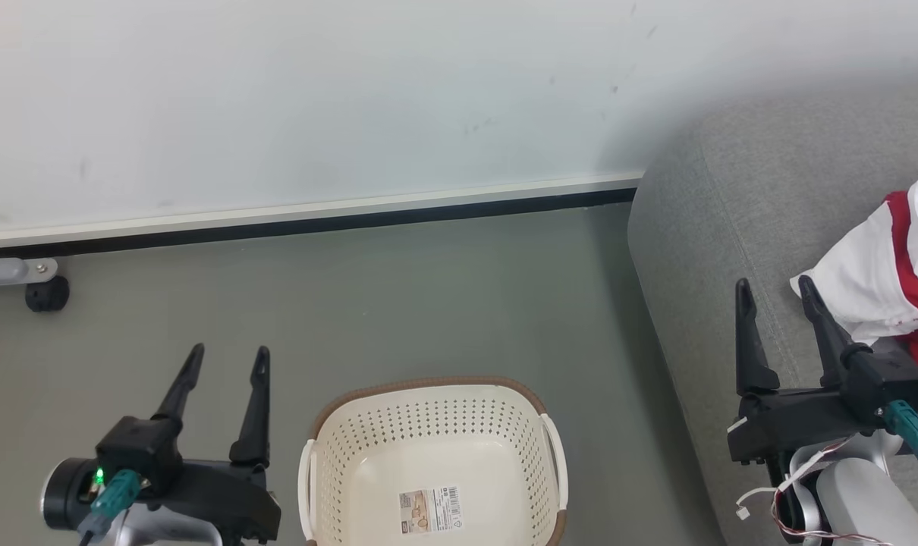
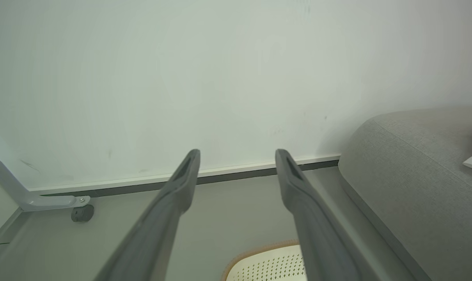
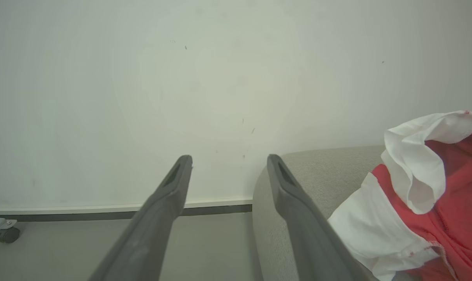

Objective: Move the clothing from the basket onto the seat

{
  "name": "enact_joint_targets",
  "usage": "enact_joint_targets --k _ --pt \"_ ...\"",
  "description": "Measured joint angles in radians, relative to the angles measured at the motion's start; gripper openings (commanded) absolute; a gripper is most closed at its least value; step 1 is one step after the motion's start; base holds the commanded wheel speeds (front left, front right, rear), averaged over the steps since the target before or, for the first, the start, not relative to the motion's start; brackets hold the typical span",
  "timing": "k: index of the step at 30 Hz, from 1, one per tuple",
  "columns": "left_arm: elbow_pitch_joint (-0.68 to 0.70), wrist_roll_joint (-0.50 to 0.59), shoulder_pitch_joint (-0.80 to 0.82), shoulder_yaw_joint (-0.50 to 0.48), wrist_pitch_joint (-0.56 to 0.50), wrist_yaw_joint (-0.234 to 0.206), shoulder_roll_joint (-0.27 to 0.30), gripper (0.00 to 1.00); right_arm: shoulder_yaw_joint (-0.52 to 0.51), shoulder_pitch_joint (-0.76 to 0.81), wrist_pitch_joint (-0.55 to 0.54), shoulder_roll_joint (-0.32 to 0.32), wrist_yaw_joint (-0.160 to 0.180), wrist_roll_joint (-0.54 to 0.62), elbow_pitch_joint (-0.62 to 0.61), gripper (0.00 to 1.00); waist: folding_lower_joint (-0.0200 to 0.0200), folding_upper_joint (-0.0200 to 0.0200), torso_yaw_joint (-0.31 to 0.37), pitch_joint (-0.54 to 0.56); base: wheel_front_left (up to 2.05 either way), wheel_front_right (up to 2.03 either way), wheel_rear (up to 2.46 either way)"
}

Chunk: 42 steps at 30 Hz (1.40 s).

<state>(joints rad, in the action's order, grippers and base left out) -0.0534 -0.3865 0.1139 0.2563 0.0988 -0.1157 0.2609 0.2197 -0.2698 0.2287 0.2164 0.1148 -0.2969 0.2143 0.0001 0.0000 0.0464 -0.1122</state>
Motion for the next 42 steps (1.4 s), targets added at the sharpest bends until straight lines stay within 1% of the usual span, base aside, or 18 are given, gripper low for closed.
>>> enact_joint_targets --k 9,21,42 --pt "0.000 0.000 -0.037 -0.041 0.010 -0.008 -0.016 1.00 0.006 0.017 -0.026 -0.004 0.001 0.011 -0.008 1.00 0.0000 0.0000 -0.008 0.009 0.00 0.00 0.00" --pt "-0.001 0.002 -0.042 -0.081 0.010 -0.008 -0.042 1.00 0.008 0.024 -0.053 -0.010 0.004 0.025 -0.024 1.00 0.0000 0.0000 -0.010 0.013 0.00 0.00 0.00" --pt "-0.012 0.029 -0.061 -0.113 0.008 -0.008 -0.073 1.00 0.001 0.037 -0.079 -0.013 0.008 0.025 -0.041 1.00 -0.0001 0.0000 -0.013 0.025 0.00 0.00 0.00"
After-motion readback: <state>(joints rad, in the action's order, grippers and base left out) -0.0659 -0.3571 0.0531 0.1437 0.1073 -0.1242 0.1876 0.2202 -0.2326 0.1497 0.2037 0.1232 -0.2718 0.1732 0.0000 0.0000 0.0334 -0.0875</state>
